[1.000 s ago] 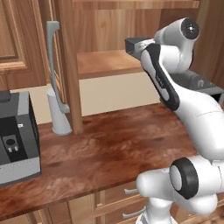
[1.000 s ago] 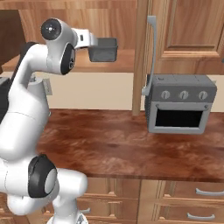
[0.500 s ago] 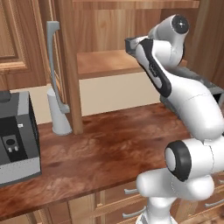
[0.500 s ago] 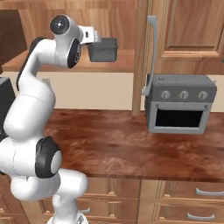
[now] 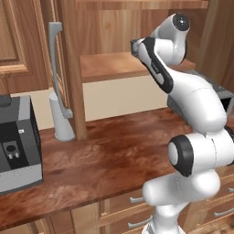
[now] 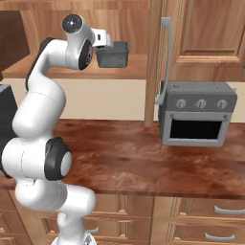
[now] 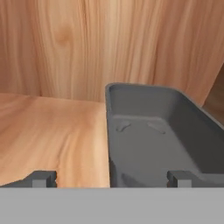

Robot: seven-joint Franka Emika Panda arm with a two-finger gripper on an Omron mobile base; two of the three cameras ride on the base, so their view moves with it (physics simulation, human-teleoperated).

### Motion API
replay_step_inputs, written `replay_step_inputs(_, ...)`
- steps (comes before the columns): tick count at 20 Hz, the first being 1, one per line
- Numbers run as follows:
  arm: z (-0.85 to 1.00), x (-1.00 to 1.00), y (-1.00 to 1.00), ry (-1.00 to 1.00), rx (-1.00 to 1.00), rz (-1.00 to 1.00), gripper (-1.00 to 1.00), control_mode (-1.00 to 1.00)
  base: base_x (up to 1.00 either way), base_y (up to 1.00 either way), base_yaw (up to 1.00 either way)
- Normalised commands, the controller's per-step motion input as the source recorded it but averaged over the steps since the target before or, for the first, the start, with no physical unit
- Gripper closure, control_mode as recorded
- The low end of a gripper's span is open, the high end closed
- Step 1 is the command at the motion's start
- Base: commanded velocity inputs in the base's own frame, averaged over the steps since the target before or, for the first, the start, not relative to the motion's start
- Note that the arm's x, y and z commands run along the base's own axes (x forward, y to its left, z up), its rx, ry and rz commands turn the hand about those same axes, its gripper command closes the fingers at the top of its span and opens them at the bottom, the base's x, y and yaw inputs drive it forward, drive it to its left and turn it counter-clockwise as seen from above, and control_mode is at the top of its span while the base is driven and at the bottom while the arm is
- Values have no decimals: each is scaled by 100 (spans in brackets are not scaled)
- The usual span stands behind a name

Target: Retrieve the tupperware and aluminum foil from the cabinet and place them on the dining counter near the plate with hot dog and lemon wedge to prepare for storing leftovers.

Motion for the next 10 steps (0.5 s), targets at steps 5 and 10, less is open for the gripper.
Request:
replay_step_inputs(5, -5, 42, 0, 2, 0, 0, -100, -100, 0, 0, 0)
replay_step_inputs(10, 0, 43, 0, 0, 0, 0, -100, -100, 0, 0, 0)
